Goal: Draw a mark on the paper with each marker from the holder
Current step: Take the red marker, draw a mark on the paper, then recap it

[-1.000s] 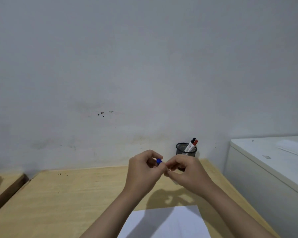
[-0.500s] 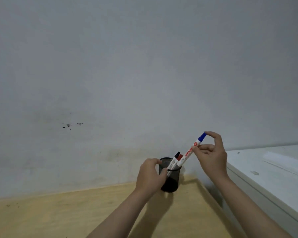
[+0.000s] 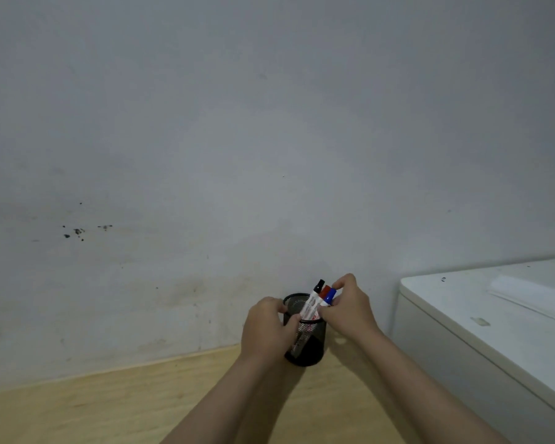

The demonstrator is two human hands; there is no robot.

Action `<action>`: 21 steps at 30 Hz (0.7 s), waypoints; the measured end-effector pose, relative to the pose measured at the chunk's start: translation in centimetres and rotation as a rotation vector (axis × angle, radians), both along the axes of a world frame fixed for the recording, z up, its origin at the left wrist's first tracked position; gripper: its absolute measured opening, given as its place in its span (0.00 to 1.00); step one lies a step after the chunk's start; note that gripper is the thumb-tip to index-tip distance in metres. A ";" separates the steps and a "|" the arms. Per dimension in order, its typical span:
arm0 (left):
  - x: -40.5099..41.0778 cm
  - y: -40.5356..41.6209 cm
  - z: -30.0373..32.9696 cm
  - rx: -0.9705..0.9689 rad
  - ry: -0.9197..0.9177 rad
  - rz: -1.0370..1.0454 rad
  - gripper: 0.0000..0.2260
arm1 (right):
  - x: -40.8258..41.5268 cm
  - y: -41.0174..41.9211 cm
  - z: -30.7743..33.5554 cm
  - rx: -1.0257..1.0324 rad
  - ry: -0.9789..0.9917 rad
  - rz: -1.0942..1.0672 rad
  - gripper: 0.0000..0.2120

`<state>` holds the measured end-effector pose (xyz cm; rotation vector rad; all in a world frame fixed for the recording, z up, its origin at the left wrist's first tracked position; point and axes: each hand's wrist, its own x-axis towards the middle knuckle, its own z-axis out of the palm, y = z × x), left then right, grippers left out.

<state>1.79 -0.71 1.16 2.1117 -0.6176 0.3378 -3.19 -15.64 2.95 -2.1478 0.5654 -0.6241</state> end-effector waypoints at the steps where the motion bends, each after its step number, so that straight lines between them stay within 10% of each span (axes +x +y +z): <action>1: 0.0 0.0 0.1 -0.013 0.012 -0.005 0.11 | 0.3 -0.1 0.0 -0.013 0.009 -0.007 0.19; 16: -0.6 0.1 0.4 0.085 0.040 -0.025 0.11 | 1.3 1.3 2.2 0.069 -0.188 -0.140 0.08; 21: -3.7 2.3 3.8 -0.329 0.479 -0.127 0.11 | -5.1 4.9 4.5 0.050 -0.485 0.094 0.09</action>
